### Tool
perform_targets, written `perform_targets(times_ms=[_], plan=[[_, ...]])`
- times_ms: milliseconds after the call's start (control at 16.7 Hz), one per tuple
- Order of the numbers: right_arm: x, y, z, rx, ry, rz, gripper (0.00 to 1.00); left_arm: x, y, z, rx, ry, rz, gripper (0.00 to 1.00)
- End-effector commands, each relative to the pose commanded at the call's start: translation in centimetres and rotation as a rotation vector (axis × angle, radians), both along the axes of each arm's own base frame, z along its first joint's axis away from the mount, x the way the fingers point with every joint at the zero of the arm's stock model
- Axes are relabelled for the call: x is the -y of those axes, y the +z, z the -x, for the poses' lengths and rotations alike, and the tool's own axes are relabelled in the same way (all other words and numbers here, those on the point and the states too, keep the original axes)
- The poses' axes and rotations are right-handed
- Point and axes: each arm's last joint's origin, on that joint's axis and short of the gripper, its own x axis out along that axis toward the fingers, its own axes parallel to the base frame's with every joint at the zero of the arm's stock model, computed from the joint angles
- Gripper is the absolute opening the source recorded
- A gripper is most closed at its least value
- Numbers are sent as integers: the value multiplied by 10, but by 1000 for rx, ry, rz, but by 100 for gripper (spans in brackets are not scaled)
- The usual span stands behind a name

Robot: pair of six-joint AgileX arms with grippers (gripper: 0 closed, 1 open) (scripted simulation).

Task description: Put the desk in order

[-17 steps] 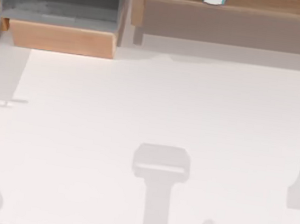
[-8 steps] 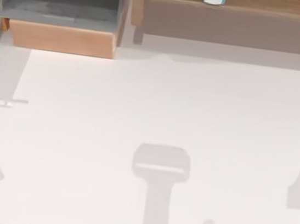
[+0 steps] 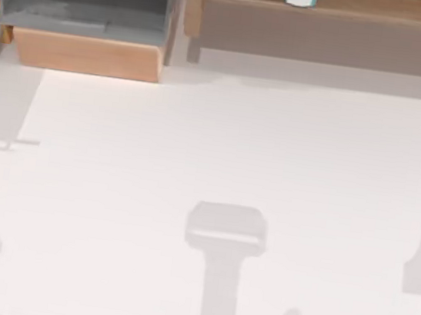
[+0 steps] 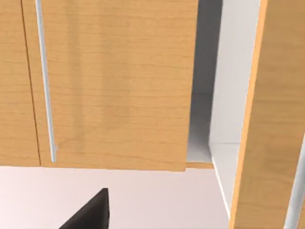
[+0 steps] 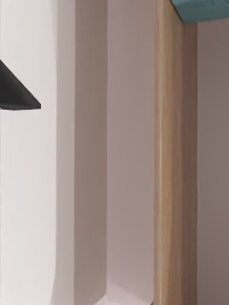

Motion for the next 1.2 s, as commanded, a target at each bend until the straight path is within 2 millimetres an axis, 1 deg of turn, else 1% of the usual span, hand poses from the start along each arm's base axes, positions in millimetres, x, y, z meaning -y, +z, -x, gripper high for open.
perform_targets(times_ms=[120, 480, 780, 1020, 1200], plan=[[0, 0, 0, 0, 0, 0, 100, -1, -5, -1, -10, -1, -25, 100], [0, 0, 0, 0, 0, 0, 100, -1, -5, -2, -11, -2, -27, 100], [0, 0, 0, 0, 0, 0, 100, -1, -6, -25, -11, 0, -28, 100], [0, 0, 0, 0, 0, 0, 100, -1, -6, -26, -11, 0, -28, 100], [0, 0, 0, 0, 0, 0, 100, -1, -6, -26, -11, 0, -28, 77]])
